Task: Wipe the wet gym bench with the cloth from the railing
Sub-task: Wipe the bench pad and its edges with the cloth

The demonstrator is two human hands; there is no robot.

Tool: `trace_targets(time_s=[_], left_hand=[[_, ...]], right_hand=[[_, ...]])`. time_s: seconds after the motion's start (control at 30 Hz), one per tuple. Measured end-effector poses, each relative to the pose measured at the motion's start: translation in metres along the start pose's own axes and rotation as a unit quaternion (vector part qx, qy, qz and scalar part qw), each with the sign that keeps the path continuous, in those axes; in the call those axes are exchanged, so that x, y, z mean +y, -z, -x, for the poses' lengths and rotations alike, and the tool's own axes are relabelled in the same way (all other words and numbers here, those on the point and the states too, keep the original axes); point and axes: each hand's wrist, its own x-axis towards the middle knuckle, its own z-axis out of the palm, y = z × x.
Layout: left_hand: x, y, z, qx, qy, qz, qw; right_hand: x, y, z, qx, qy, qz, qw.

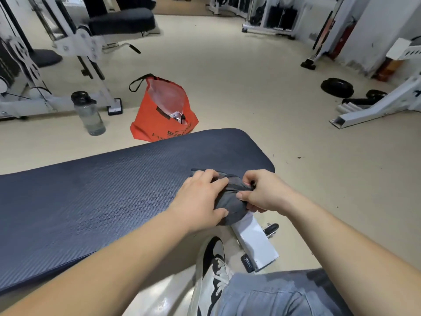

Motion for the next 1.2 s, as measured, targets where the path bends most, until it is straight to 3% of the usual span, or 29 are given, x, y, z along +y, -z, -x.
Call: trace_targets(time_s=[0.17,0.3,0.43,0.67,0.83,0.97,1.07,1.1,1.2], left_hand=[[0.004,0.0,-0.005,0.019,-0.005,0.012,1.0],[0.001,-0.002,-0.016,0.012,0.012,0.01,1.0],[-0.017,0.002,-0.024,0.024,0.037,0.02,0.999],[-0.044,0.008,-0.013,0.059,0.025,0.051,0.997],[-0.056,0.015,0.006,0.068,0.006,0.048,0.997],[-0.064,0.026,0.009,0.102,0.028,0.077,0.991],[-0.057,0.034,-0.005,0.127,0.044,0.109,0.985],[-0.049,0.037,-0.012,0.131,0.041,0.121,0.983],[-0.017,0.048,-0.032,0.139,0.021,0.177,0.974]], right_hand=[[0.061,0.03,-0.035,0.208,-0.103,-0.093,0.968],[0.063,0.013,-0.06,0.305,-0.107,-0.197,0.926],[0.044,0.003,-0.089,0.286,-0.107,-0.202,0.931],[0.023,0.029,-0.146,0.194,-0.077,-0.074,0.975],[-0.01,0.032,-0.181,0.228,-0.058,-0.078,0.969],[-0.011,0.041,-0.18,0.349,-0.097,-0.275,0.891],[-0.026,0.053,-0.154,0.372,-0.108,-0.441,0.81],[-0.033,0.058,-0.146,0.341,-0.102,-0.518,0.778],[-0.061,0.066,-0.112,0.107,-0.05,-0.686,0.718]])
